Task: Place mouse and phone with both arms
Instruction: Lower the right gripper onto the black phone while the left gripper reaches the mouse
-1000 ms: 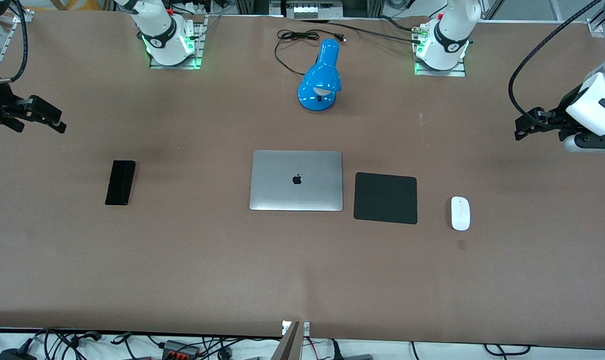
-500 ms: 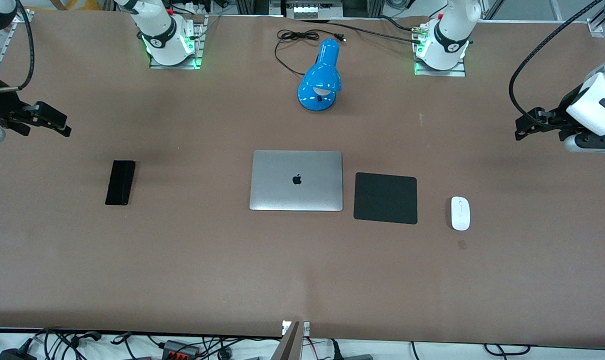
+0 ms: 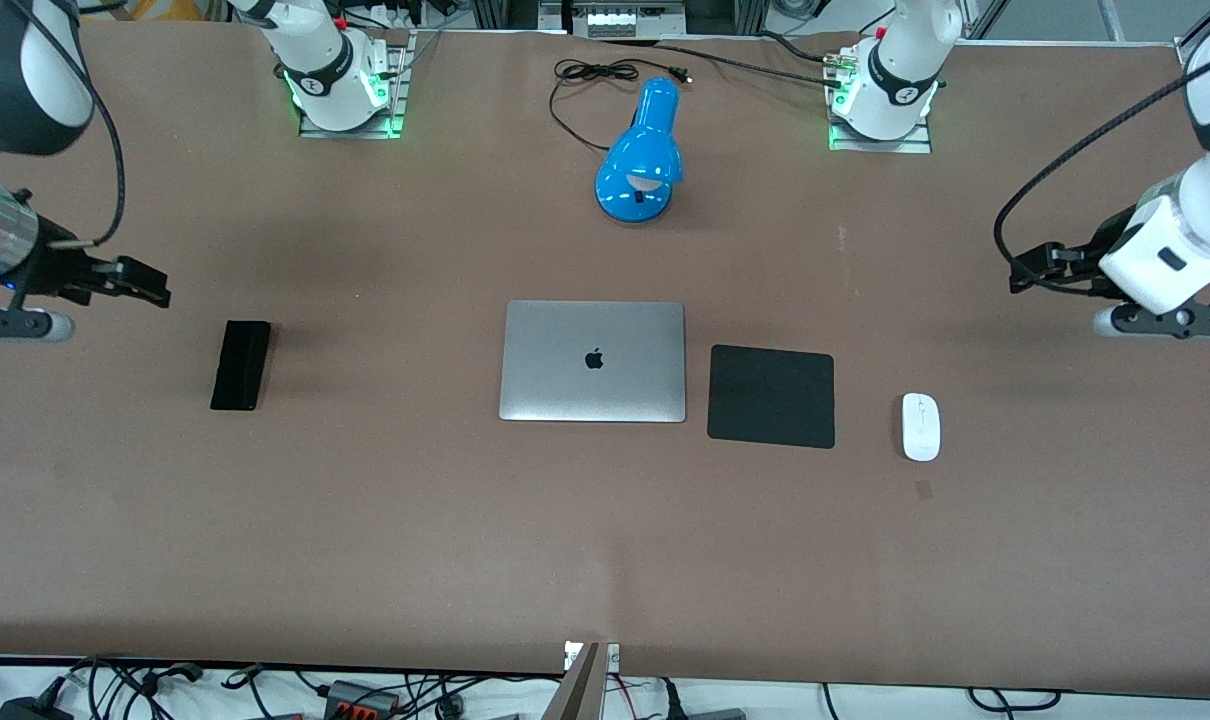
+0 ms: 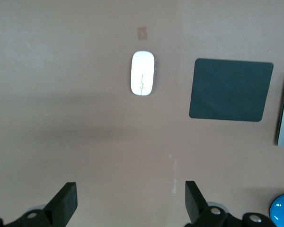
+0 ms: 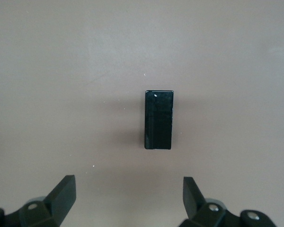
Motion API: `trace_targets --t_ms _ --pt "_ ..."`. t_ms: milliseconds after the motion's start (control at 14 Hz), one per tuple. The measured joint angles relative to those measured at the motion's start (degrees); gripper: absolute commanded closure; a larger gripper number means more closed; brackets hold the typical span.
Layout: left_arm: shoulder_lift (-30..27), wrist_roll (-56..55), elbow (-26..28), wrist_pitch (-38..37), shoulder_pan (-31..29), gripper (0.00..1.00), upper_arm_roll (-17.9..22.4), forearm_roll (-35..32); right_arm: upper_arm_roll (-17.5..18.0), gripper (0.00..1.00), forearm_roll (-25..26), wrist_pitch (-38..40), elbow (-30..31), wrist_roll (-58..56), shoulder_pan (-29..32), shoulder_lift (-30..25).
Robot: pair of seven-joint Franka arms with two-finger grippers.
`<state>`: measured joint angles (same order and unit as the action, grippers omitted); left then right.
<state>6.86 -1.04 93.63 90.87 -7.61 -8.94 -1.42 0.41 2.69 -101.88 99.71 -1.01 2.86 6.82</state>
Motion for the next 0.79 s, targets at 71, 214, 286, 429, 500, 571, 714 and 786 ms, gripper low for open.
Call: trace_targets --t_ms 71,214,286,429,500,571,714,786 --pt "1.08 0.00 -0.50 -0.54 0.00 0.00 0.00 0.00 -0.10 0.00 0.01 -1.09 0.24 0.14 0.07 1.59" --pt "4.10 0.09 -0.71 -1.02 0.17 0.00 -0.04 0.00 -0.39 0.00 0.04 -4.51 0.79 0.50 0.65 5.68" --pt "6.62 0.09 -0.91 -0.42 0.31 0.00 -0.09 0.00 -0.49 0.00 0.05 -6.64 1.10 0.53 1.34 8.08" --pt "12.35 0.09 -1.91 3.23 0.43 0.00 -0.15 0.00 -0.59 0.00 0.06 -11.16 2.94 0.53 2.93 12.05" --pt "15.19 0.09 -2.40 5.50 0.43 0.00 -0.16 0.00 -0.60 0.00 0.06 -14.14 4.79 0.53 3.58 13.26" --pt "17.64 0.09 -2.66 7.76 0.43 0.00 -0.17 0.00 -0.63 0.00 0.06 -17.42 7.22 0.53 4.04 13.94" --pt "21.30 0.09 -2.61 13.32 0.50 0.00 -0.25 0.00 -0.63 0.00 0.06 -23.46 12.59 0.53 4.55 14.50" --pt "22.29 0.09 -2.16 16.35 0.63 0.00 -0.29 -0.22 -0.64 0.00 0.06 -25.70 14.58 0.50 4.82 14.83"
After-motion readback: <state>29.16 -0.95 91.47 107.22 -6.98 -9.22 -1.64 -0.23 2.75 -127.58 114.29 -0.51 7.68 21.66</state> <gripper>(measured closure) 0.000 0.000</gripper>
